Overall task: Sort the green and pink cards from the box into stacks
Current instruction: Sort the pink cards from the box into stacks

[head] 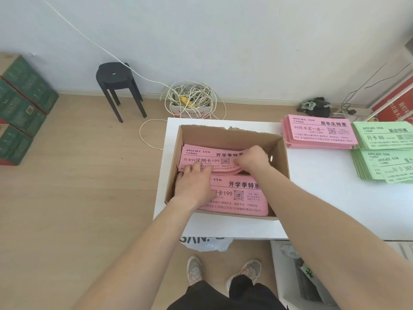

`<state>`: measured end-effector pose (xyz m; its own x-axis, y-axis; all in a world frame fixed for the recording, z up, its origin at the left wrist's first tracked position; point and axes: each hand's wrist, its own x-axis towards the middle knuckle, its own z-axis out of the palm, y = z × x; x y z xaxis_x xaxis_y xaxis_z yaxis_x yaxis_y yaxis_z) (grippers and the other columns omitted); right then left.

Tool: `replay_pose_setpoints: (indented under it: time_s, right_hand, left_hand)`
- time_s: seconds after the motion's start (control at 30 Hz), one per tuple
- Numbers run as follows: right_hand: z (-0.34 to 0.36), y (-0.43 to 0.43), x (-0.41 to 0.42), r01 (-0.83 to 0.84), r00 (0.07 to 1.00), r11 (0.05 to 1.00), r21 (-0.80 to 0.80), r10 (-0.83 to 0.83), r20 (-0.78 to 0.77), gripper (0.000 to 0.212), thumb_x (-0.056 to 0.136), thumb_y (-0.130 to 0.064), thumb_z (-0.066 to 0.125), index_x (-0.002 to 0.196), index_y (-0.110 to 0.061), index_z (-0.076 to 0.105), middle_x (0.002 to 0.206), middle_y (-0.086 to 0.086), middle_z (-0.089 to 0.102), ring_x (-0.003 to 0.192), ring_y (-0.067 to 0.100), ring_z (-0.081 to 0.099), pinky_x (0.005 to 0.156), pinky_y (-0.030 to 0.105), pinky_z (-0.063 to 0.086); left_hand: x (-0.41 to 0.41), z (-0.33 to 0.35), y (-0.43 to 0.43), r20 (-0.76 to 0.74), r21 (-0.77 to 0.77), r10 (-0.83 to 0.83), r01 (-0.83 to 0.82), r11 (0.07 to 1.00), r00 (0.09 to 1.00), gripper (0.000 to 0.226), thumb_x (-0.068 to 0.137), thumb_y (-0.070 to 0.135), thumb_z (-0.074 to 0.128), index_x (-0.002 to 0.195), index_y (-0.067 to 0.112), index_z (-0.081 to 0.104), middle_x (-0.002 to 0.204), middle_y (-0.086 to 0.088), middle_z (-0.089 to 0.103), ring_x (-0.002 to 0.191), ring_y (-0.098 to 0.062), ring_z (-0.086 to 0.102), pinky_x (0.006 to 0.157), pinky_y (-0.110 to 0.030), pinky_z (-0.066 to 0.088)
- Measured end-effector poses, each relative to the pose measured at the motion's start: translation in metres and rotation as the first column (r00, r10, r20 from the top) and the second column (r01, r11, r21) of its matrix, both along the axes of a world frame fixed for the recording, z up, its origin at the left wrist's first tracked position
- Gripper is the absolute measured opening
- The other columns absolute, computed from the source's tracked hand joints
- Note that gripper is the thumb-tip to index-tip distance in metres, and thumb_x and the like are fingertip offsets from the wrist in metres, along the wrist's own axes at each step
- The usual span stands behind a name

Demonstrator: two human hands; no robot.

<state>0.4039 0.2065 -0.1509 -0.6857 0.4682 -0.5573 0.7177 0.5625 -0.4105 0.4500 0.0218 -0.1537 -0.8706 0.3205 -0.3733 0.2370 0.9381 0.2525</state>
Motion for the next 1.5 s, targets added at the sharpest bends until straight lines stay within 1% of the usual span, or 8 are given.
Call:
replay_pose_setpoints:
  time_s: [0.1, 0.23, 0.43, 0.67, 0.83, 1.07, 1.3, 1.5]
  right_hand:
    - [0.01, -0.002, -0.001, 0.063, 0.996, 0.997, -0.053, -0.066, -0.058, 0.022, 0.086, -0.021, 0.076, 0.097, -0.007, 0.063, 0.087, 0.003, 0.063, 0.085, 0.024, 0.062, 0.056, 0.025, 0.047]
    - [0.018, -0.007, 0.007, 0.113, 0.976, 0.98, -0.165, -0.14, -0.166, 0.032, 0.09, -0.015, 0.066, 0.12, -0.011, 0.056, 0.115, 0.009, 0.067, 0.106, 0.029, 0.065, 0.091, 0.043, 0.057]
    - [0.059, -0.005, 0.015, -0.12, 0.905, 0.985, -0.125, 0.057, -0.421, 0.023, 0.089, -0.007, 0.06, 0.107, -0.02, 0.053, 0.101, -0.001, 0.066, 0.093, 0.023, 0.066, 0.079, 0.038, 0.057]
    - [0.128, 0.057, 0.052, -0.242, 0.819, 0.943, -0.227, 0.073, -0.57, 0.029, 0.086, -0.008, 0.073, 0.108, -0.022, 0.06, 0.104, 0.0, 0.074, 0.092, 0.023, 0.073, 0.081, 0.049, 0.062]
    - [0.159, 0.12, 0.093, -0.255, 0.791, 0.922, -0.29, 0.026, -0.611, 0.032, 0.088, -0.001, 0.071, 0.115, -0.008, 0.056, 0.108, 0.01, 0.075, 0.094, 0.032, 0.075, 0.075, 0.06, 0.061]
    - [0.159, 0.209, 0.152, -0.124, 0.761, 0.903, -0.41, -0.179, -0.624, 0.039, 0.091, 0.007, 0.065, 0.125, -0.01, 0.055, 0.111, 0.01, 0.074, 0.092, 0.03, 0.076, 0.071, 0.051, 0.063]
    - [0.118, 0.299, 0.181, 0.025, 0.718, 0.9, -0.434, -0.318, -0.618, 0.04, 0.087, 0.004, 0.07, 0.122, -0.013, 0.059, 0.11, 0.008, 0.074, 0.099, 0.027, 0.073, 0.084, 0.045, 0.061]
    - [0.047, 0.341, 0.185, 0.109, 0.755, 0.933, -0.343, -0.302, -0.582, 0.021, 0.081, -0.011, 0.076, 0.093, -0.015, 0.059, 0.088, 0.005, 0.069, 0.078, 0.023, 0.062, 0.066, 0.032, 0.047]
  left_hand:
    - [0.002, 0.001, 0.001, -0.013, -0.011, 0.0, -0.001, 1.0, 1.0, 0.072, 0.081, 0.044, 0.069, 0.144, 0.03, 0.037, 0.149, -0.003, 0.035, 0.136, -0.031, 0.033, 0.108, -0.044, 0.036]
    - [0.003, 0.004, 0.002, -0.014, 0.001, 0.01, -0.01, 1.0, 1.0, 0.071, 0.08, 0.043, 0.07, 0.143, 0.029, 0.039, 0.147, -0.003, 0.037, 0.134, -0.031, 0.036, 0.107, -0.044, 0.038]
    - [0.001, 0.023, -0.001, -0.008, 0.208, 0.146, -0.141, 0.968, 0.989, 0.058, 0.089, 0.052, 0.06, 0.139, 0.027, 0.045, 0.141, 0.002, 0.044, 0.128, -0.025, 0.042, 0.101, -0.042, 0.045]
    - [-0.016, 0.066, 0.009, -0.319, 0.42, 0.273, -0.123, 0.899, 0.907, 0.077, 0.084, 0.04, 0.073, 0.147, 0.015, 0.035, 0.145, -0.01, 0.039, 0.133, -0.032, 0.037, 0.109, -0.044, 0.036]
    - [-0.029, 0.106, 0.056, -0.07, 0.533, 0.087, -0.036, 0.845, 0.994, 0.092, 0.071, 0.038, 0.087, 0.146, 0.025, 0.036, 0.137, 0.002, 0.054, 0.126, -0.022, 0.051, 0.109, -0.048, 0.041]
    - [-0.019, 0.136, 0.137, 0.06, 0.644, -0.076, 0.019, 0.764, 0.995, 0.046, 0.075, 0.018, 0.087, 0.113, 0.02, 0.061, 0.098, 0.013, 0.067, 0.076, 0.007, 0.062, 0.055, -0.007, 0.047]
    - [0.007, 0.127, 0.239, -0.031, 0.672, -0.027, 0.041, 0.739, 0.999, 0.031, 0.072, 0.015, 0.087, 0.094, 0.026, 0.068, 0.09, 0.009, 0.07, 0.082, -0.01, 0.065, 0.067, -0.017, 0.045]
    - [0.026, 0.069, 0.305, -0.013, 0.673, 0.174, -0.12, 0.73, 0.985, 0.033, 0.08, 0.011, 0.077, 0.11, 0.022, 0.069, 0.1, 0.007, 0.067, 0.088, -0.013, 0.061, 0.067, -0.017, 0.04]
